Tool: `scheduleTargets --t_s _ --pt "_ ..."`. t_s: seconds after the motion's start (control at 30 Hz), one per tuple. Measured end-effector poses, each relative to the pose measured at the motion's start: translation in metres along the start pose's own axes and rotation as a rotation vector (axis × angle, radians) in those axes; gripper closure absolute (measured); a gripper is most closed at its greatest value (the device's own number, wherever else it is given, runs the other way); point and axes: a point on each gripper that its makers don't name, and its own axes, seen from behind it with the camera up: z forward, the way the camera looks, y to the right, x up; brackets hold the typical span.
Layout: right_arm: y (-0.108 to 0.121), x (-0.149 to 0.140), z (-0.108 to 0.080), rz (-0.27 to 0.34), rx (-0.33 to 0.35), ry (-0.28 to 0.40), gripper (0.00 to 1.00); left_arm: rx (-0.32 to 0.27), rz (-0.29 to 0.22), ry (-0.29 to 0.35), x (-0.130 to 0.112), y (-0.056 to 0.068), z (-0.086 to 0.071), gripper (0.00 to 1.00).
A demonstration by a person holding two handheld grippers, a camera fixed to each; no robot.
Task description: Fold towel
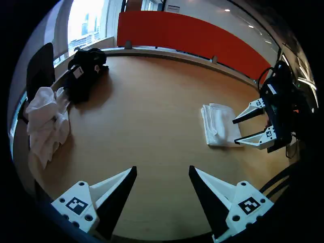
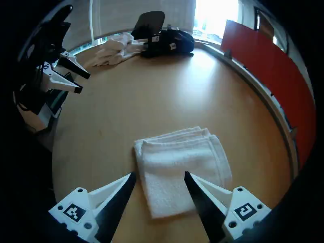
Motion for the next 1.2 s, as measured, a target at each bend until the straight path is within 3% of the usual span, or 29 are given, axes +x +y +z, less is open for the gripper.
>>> scheduleTargets --t_s 0.47,0.77,0.9,1.2 --pt "-0.001 -0.052 -0.018 0.078 -0.048 -0.048 0.08 -0.013 0.020 0.001 0.004 0.006 0.001 0.05" --pt "-0.008 -0.066 -0.018 0.103 -0.056 -0.066 0.08 -0.019 0.029 0.001 0.004 0.008 0.001 0.05" --pt "-0.011 -0.073 -0.015 0.121 -0.056 -0.086 0.17 -0.020 0.029 0.001 0.003 0.008 0.001 0.05" --pt "-0.013 -0.080 -0.010 0.163 -0.066 -0.112 0.51 -0.022 0.027 0.002 0.002 0.009 0.000 0.05"
